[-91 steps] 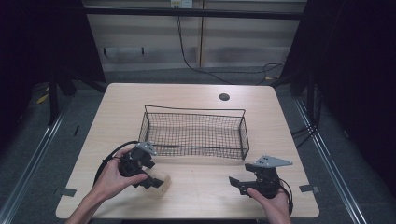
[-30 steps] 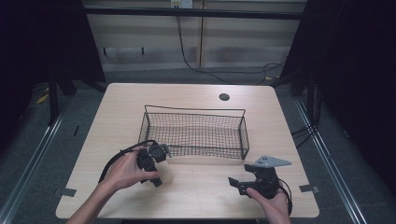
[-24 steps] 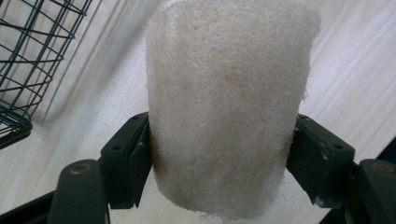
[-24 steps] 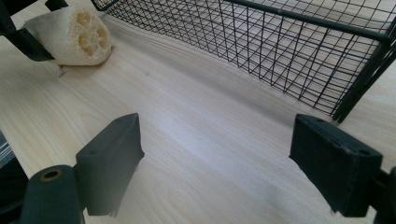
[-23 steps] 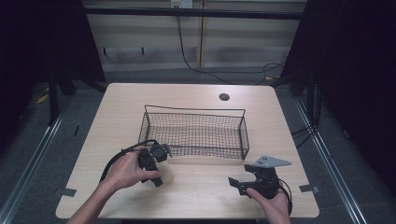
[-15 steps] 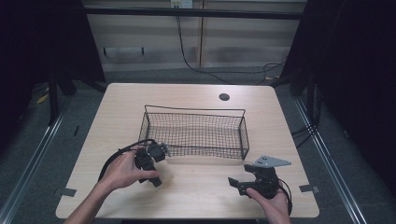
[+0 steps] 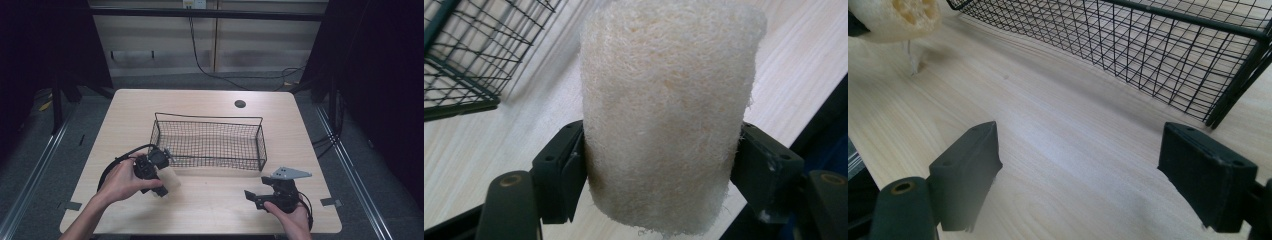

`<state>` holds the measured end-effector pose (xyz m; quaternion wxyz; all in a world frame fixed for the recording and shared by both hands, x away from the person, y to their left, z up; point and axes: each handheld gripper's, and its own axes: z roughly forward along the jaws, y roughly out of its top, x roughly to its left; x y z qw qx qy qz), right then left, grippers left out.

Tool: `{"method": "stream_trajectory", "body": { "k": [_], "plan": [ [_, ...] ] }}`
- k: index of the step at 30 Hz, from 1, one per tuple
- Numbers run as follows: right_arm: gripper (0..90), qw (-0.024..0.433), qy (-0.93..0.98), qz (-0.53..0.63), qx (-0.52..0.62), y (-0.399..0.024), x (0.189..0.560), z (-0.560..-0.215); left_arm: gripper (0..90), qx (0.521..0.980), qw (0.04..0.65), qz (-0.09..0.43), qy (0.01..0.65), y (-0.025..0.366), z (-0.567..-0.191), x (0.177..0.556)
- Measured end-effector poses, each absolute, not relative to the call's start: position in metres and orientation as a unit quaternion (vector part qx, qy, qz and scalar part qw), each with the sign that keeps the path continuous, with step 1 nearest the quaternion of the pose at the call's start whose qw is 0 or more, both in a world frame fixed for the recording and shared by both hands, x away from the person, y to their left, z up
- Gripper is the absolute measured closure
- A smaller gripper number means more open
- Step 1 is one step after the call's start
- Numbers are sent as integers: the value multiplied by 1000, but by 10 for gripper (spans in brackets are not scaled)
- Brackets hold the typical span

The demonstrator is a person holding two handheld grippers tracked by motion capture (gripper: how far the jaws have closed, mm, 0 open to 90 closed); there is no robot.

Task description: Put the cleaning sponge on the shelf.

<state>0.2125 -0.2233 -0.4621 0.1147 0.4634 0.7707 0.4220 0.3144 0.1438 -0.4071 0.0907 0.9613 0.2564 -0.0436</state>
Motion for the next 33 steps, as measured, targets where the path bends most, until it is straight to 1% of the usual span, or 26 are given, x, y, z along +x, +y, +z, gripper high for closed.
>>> {"method": "stream_trajectory", "body": {
  "k": [9,20,29,33],
  "plan": [
    [164,113,771,421,465,-223,212,-462,287,959,107,-44,261,158,-390,316],
    [164,113,771,420,466,-224,213,-463,286,956,106,-45,269,158,-370,315],
    [164,113,771,420,466,-224,212,-463,287,956,110,-39,271,158,-346,320],
    [164,112,770,420,466,-224,213,-463,287,956,108,-35,272,160,-329,321]
  ]
}}
